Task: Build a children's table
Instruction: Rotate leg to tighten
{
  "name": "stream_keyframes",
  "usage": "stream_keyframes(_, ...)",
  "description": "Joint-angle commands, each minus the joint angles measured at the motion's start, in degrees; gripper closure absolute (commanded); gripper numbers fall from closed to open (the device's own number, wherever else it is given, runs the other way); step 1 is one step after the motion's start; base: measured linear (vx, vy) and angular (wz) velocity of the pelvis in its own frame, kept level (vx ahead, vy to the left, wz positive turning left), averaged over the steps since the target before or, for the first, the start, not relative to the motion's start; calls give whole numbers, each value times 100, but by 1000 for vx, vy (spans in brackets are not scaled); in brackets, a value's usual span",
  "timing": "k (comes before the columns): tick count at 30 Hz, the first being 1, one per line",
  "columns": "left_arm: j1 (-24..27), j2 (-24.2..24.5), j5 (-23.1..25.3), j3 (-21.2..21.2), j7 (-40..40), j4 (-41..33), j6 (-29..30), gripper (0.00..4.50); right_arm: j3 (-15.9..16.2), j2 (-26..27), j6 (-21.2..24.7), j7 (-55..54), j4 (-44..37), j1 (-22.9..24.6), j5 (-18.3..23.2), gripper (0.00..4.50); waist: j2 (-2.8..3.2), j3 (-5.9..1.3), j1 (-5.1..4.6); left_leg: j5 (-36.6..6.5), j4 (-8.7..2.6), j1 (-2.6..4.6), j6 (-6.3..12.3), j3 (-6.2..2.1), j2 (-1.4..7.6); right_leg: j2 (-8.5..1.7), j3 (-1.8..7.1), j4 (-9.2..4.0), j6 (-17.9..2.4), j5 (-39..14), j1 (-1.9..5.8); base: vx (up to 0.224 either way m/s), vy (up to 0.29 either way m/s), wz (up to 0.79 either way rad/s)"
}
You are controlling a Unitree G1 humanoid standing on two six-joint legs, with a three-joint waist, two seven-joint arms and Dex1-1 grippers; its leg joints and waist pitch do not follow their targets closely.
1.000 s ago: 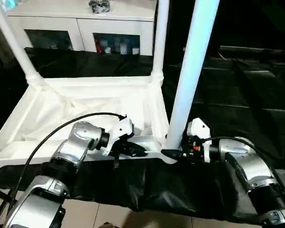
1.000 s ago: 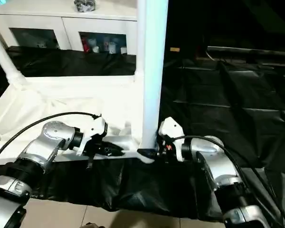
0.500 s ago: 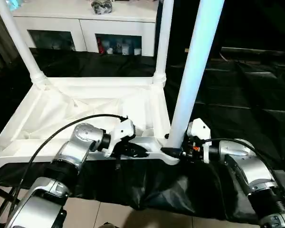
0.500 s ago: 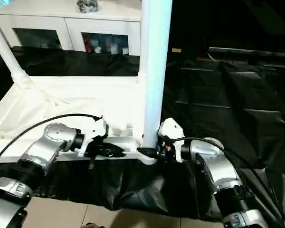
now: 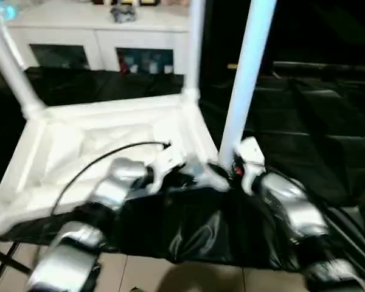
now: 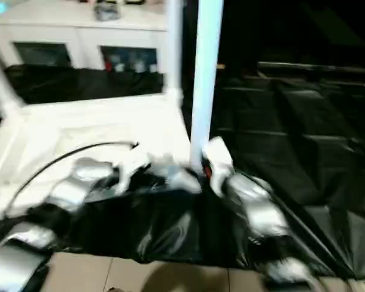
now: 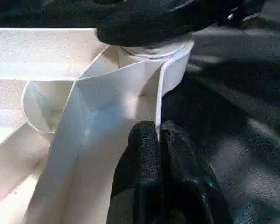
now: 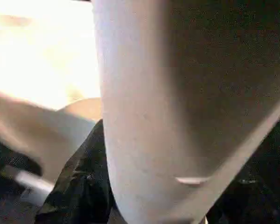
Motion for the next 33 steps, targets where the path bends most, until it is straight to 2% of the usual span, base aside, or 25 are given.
stream_keyframes(1, -384, -235, -80, 276, 822, -8, -15, 450, 518, 430, 109, -48, 334, 51, -252, 253, -26, -288, -60, -2778, -456, 152, 8, -114, 118, -262, 80, -615, -595, -3523, 101, 0, 0, 0)
stream_keyframes(4, -401, -274, -67, 217, 824, 3, -110, 450, 605, 609, -116, -174, 517, -87, -364, 253, -27, -297, -114, -2777, -473, 116, 34, -114, 117, -258, 87, -587, -677, -3325, 110, 0, 0, 0)
stream_keyframes(6, -348, -204, 20, 126, 630, -45, -286, 450, 534, 665, -276, 44, 596, -114, -214, 197, -27, -302, -110, -2748, -469, 123, 83, -99, 130, -269, 109, -586, -735, -3199, 100, 0, 0, 0)
stream_keyframes(8, -313, -161, 25, 104, 563, -68, -318, 450, 482, 667, -258, 137, 585, -105, -127, 183, -11, -309, -102, -2667, -483, 97, 106, -100, 136, -265, 121, -554, -793, -3027, 130, 0, 0, 0)
stream_keyframes(9, -249, -72, 24, 81, 446, -106, -385, 450, 433, 610, -223, 264, 519, -74, -37, 176, -14, -317, -96, -2619, -483, 100, 115, -85, 143, -260, 135, -542, -855, -2869, 123, 0, 0, 0)
stream_keyframes(10, -227, -42, 24, 77, 406, -117, -423, 450, 433, 576, -224, 300, 487, -59, -27, 176, 14, -317, -89, -2613, -485, 100, 117, -90, 145, -261, 137, -528, -891, -2798, 128, 0, 0, 0)
stream_keyframes(11, -198, 9, 22, 74, 337, -131, -427, 450, 440, 499, -217, 427, 397, -17, 8, 138, -7, -322, -87, -2560, -493, 80, 137, -77, 149, -252, 146, -507, -957, -2605, 150, 0, 0, 0)
stream_keyframes(12, -170, 75, 32, 64, 274, -135, -452, 450, 442, 393, -195, 564, 273, 46, 46, 138, 7, -324, -80, -2532, -492, 82, 141, -73, 150, -254, 152, -496, -983, -2545, 154, 0, 0, 0)
stream_keyframes(15, -64, 187, -87, 21, -157, -239, -648, 450, 536, 126, -309, 887, 111, 163, 6, 124, -12, -333, -60, -2350, -481, 80, 205, -45, 156, -257, 174, -477, -1076, -2318, 168, 0, 0, 0)
stream_keyframes(16, -25, 215, -132, 8, -305, -294, -688, 450, 573, 42, -368, 962, 82, 194, -33, 109, -22, -345, -53, -2212, -478, 59, 232, -42, 157, -259, 176, -457, -1119, -2203, 196, 0, 0, 0)
stream_keyframes(18, 1, 235, -159, 1, -405, -329, -720, 450, 597, -18, -419, 1011, 70, 215, -66, 89, -27, -342, -39, -2044, -462, 36, 273, -32, 154, -267, 187, -432, -1171, -2102, 201, 0, 0, 0)
stream_keyframes(19, 57, 265, -237, -5, -601, -411, -723, 450, 631, -126, -450, 1154, 7, 261, -71, 89, -1, -347, -42, -2014, -457, 51, 280, -23, 156, -264, 187, -436, -1197, -2091, 199, 0, 0, 0)
stream_keyframes(20, 145, 370, -353, -48, -989, -528, -779, 450, 702, -402, -419, 1765, -278, 415, 26, 89, -1, -361, -30, -1913, -446, 58, 308, -18, 159, -255, 192, -416, -1250, -1934, 214, 0, 0, 0)
stream_keyframes(21, 157, 388, -370, -55, -1048, -544, -785, 450, 716, -450, -415, 1872, -331, 442, 45, 89, -4, -366, -17, -1791, -445, 47, 371, -11, 170, -243, 195, -392, -1302, -1692, 234, 0, 0, 0)
stream_keyframes(22, 169, 406, -387, -62, -1106, -560, -791, 450, 729, -498, -412, 1978, -383, 469, 65, 89, -4, -366, -17, -1791, -445, 47, 371, -11, 170, -243, 195, -392, -1302, -1692, 234, 0, 0, 0)
stream_keyframes(23, 184, 455, -415, -63, -1224, -568, -829, 450, 766, -614, -388, 2236, -512, 527, 123, 89, 3, -375, -13, -1637, -434, 40, 456, -5, 175, -236, 194, -355, -1407, -1406, 248, 0, 0, 0)
stream_keyframes(26, 229, 606, -498, -82, -1622, -647, -830, 450, 856, -901, -346, 2826, -781, 635, 294, 89, 20, -397, 38, -1363, -416, 33, 559, 2, 196, -224, 180, -288, -1545, -997, 278, 0, 0, 0)
stream_keyframes(28, 242, 705, -528, -97, -1809, -679, -814, 450, 904, -1047, -358, 3088, -862, 670, 364, 115, 17, -400, 70, -1267, -406, 47, 591, 12, 212, -220, 179, -266, -1625, -834, 268, 0, 0, 0)
stream_keyframes(30, 242, 761, -546, -99, -1902, -685, -817, 450, 930, -1119, -350, 3214, -889, 679, 394, 122, 24, -391, 106, -1297, -408, 55, 569, 20, 213, -225, 183, -262, -1643, -857, 267, 0, 0, 0)
stream_keyframes(33, 242, 904, -574, -78, -2149, -716, -788, 450, 985, -1285, -308, 3560, -984, 690, 439, 159, 7, -374, 140, -1487, -420, 68, 491, 32, 215, -230, 188, -279, -1596, -1130, 257, 0, 0, 0)
